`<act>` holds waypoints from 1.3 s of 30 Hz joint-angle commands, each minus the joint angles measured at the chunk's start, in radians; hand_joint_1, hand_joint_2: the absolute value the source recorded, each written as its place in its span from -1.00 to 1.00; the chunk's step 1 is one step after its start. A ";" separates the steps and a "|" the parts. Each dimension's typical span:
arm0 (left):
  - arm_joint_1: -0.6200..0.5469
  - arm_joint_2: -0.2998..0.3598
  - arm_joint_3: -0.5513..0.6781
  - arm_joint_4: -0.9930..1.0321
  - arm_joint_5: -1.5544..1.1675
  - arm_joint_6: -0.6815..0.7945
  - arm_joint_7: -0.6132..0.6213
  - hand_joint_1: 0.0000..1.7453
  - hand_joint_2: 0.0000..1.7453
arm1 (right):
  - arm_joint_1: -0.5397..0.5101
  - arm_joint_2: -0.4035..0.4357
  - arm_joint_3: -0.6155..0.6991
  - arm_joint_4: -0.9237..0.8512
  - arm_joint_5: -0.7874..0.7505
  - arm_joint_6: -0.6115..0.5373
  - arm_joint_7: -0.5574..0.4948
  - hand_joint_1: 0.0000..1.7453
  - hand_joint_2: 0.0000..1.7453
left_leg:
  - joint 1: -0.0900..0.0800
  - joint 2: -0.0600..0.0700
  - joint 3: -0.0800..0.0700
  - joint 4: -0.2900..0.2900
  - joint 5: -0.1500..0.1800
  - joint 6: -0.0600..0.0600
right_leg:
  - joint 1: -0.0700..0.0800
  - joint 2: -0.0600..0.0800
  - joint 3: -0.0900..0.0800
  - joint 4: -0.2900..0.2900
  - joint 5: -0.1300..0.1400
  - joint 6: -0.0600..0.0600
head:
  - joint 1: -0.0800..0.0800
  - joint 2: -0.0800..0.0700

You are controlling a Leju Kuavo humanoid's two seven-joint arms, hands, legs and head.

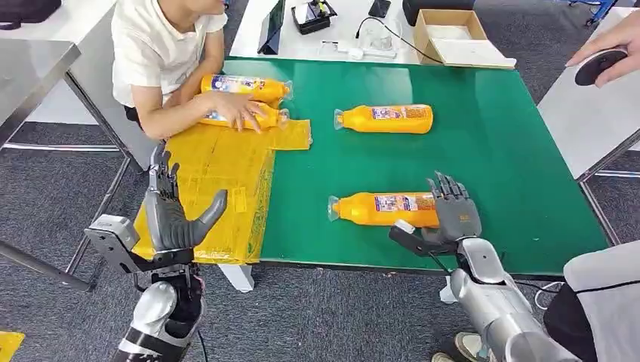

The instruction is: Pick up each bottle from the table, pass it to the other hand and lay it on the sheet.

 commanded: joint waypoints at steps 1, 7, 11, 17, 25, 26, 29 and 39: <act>-0.049 0.005 -0.020 0.071 0.020 -0.012 0.012 -1.00 1.00 | -0.075 0.034 0.031 0.130 -0.015 0.037 -0.010 -1.00 1.00 | 0.000 0.001 0.002 0.000 -0.001 -0.001 | 0.000 0.001 0.002 0.000 -0.001 -0.001 | 0.000 0.000; -0.064 0.005 -0.032 0.090 0.021 -0.013 0.013 -1.00 1.00 | -0.069 0.042 0.015 0.150 -0.052 0.062 -0.036 -1.00 1.00 | 0.000 0.000 0.002 0.000 -0.001 -0.001 | 0.000 0.000 0.001 0.000 -0.001 -0.001 | 0.000 0.000; -0.073 0.012 -0.045 0.103 0.011 -0.014 0.018 -1.00 1.00 | -0.054 0.054 0.006 0.175 -0.076 0.099 -0.043 -1.00 1.00 | 0.000 0.000 0.004 0.000 -0.001 -0.002 | 0.000 0.000 0.003 0.000 -0.001 -0.002 | 0.000 0.000; -0.077 0.014 -0.057 0.125 0.007 -0.017 0.027 -1.00 1.00 | -0.039 0.029 0.007 0.207 -0.110 0.200 -0.045 -1.00 1.00 | 0.000 0.000 0.006 -0.001 -0.001 -0.001 | 0.000 -0.001 0.005 -0.001 -0.002 -0.002 | 0.000 0.000; -0.096 0.021 -0.073 0.136 0.010 -0.043 0.027 -1.00 1.00 | -0.006 0.009 -0.003 0.225 -0.141 0.253 -0.063 1.00 1.00 | 0.001 -0.002 0.009 -0.002 -0.001 -0.002 | 0.001 -0.004 0.009 -0.003 -0.002 -0.003 | 0.000 0.000; -0.096 0.022 -0.073 0.136 0.010 -0.044 0.027 -1.00 1.00 | -0.001 0.007 -0.002 0.228 -0.141 0.254 -0.060 1.00 1.00 | 0.001 -0.001 0.009 -0.002 -0.001 -0.001 | 0.001 -0.003 0.009 -0.003 -0.001 -0.002 | 0.001 0.000; -0.098 0.023 -0.075 0.143 0.012 -0.050 0.029 -1.00 1.00 | 0.025 -0.001 -0.009 0.240 -0.152 0.263 -0.070 1.00 1.00 | 0.001 -0.002 0.012 -0.002 -0.001 -0.002 | 0.002 -0.005 0.012 -0.003 -0.002 -0.002 | 0.000 0.000; -0.116 0.019 -0.077 0.149 0.019 -0.059 0.036 -1.00 1.00 | 0.038 0.007 -0.025 0.244 -0.171 0.271 -0.073 1.00 1.00 | 0.001 -0.002 0.016 -0.002 0.000 -0.001 | 0.002 -0.004 0.014 -0.004 -0.001 -0.002 | 0.000 0.000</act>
